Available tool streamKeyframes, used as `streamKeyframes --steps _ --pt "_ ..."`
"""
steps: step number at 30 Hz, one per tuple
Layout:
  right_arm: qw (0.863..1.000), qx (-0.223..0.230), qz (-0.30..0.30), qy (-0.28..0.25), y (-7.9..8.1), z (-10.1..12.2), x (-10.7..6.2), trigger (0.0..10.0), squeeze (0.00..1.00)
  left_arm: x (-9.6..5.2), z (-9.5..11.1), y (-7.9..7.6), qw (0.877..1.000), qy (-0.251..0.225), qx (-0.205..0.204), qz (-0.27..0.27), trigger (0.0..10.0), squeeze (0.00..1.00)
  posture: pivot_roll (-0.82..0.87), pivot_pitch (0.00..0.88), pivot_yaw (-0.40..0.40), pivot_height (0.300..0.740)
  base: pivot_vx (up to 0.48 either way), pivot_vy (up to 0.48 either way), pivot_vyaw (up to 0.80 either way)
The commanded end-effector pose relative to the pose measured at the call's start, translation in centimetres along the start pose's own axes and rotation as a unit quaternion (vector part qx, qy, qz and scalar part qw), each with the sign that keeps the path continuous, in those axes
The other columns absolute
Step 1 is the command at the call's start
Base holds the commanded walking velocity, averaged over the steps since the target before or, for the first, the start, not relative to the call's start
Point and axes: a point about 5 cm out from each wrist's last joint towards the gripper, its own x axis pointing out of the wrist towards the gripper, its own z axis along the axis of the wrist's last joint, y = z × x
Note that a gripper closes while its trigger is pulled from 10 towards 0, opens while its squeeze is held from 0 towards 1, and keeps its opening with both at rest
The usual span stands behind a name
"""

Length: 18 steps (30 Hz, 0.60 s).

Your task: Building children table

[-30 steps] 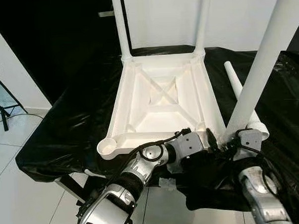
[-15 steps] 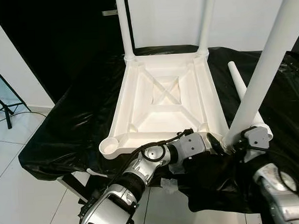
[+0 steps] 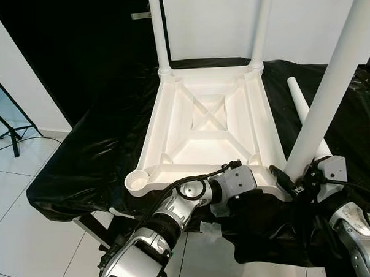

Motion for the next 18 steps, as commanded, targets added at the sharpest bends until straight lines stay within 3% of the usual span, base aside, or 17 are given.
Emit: streamKeyframes --steps 1,2,3,4,5,6,10,12,18 --pt "0.999 0.022 -0.011 0.045 2.4 -2.1 0.3 0.0 0.00 -0.5 -3.7 -2.2 0.996 0.077 -0.042 -0.034 10.0 0.00 0.11 0.000 0.023 0.740 0.000 0.000 0.00" --pt "0.994 0.020 -0.098 0.047 2.1 -2.4 0.6 0.0 0.00 -0.5 -3.7 -2.2 0.996 0.078 -0.042 -0.033 10.0 0.00 0.11 0.000 0.018 0.740 0.000 0.000 0.00" --pt "0.994 0.020 -0.098 0.047 2.1 -2.4 0.6 0.0 0.00 -0.5 -3.7 -2.2 0.996 0.078 -0.042 -0.033 10.0 0.00 0.11 0.000 0.018 0.740 0.000 0.000 0.00" --pt "0.986 0.018 -0.157 0.050 2.0 -2.7 0.8 0.0 0.00 -0.5 -3.7 -2.2 0.996 0.078 -0.042 -0.032 10.0 0.00 0.11 0.000 0.018 0.740 0.000 0.000 0.00" --pt "0.986 0.018 -0.157 0.050 2.0 -2.7 0.8 0.0 0.00 -0.5 -3.7 -2.2 0.996 0.078 -0.042 -0.032 10.0 0.00 0.11 0.000 0.018 0.740 0.000 0.000 0.00" --pt "0.972 0.041 -0.225 0.045 2.7 -2.7 1.0 0.0 0.00 -0.5 -3.7 -2.2 0.996 0.077 -0.044 -0.031 10.0 0.00 0.13 0.000 0.020 0.740 0.000 0.000 0.00" --pt "0.971 0.050 -0.233 0.027 3.3 -2.2 1.2 0.0 0.00 -0.6 -3.8 -2.3 0.996 0.077 -0.045 -0.032 10.0 0.00 0.13 0.000 0.018 0.740 0.000 0.000 0.00" --pt "0.966 0.057 -0.253 0.011 2.5 -1.7 1.2 0.0 0.00 -0.7 -3.9 -2.4 0.995 0.078 -0.047 -0.031 10.0 0.00 0.13 0.000 0.017 0.740 0.000 0.000 0.00" --pt "0.964 0.066 -0.258 0.004 2.8 -1.5 1.4 0.0 0.00 -0.9 -4.1 -2.3 0.995 0.081 -0.048 -0.029 10.0 0.00 0.14 0.000 0.020 0.740 0.000 0.000 0.00"
